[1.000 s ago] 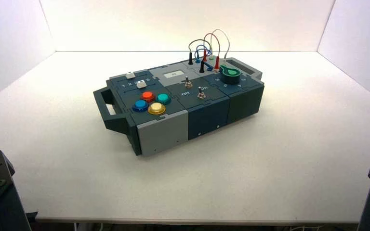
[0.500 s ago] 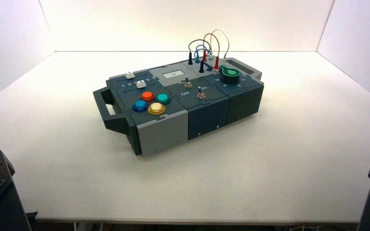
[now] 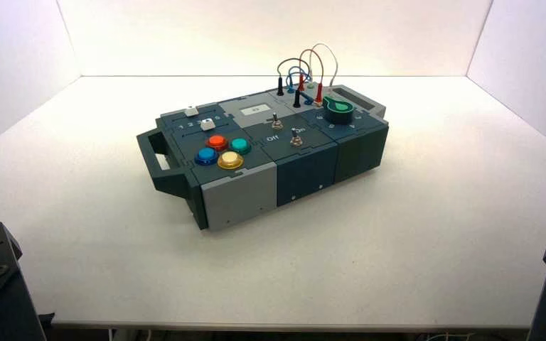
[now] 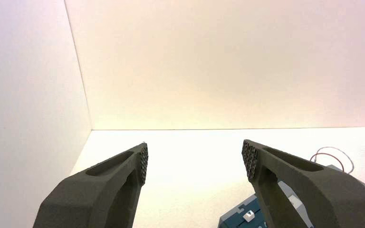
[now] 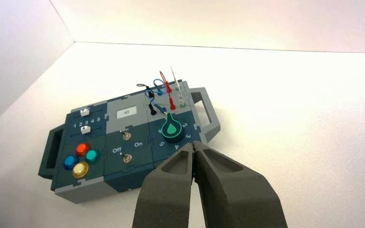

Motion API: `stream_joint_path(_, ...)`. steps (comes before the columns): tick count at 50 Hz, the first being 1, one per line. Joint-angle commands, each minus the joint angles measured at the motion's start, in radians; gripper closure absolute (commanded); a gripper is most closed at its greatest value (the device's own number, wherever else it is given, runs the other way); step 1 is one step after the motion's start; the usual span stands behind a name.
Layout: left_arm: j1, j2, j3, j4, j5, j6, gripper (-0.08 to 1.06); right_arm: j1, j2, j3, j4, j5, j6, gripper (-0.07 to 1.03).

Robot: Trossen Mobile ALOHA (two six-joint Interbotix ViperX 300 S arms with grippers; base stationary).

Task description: Open left gripper.

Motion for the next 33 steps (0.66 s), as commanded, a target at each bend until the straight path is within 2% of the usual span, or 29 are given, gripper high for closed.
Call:
stream_joint_path(1, 0.003, 0.015, -0.012, 0.0, -0.011, 0.006, -0.05, 0.003, 0.014, -0.025, 0.005, -0.011, -0.003, 0.98)
stream_joint_path(33, 0.003, 0.009, -0.012, 0.0, -0.009, 0.006, -0.05, 0.003, -0.003, -0.021, 0.008, -0.011, -0.003, 0.98)
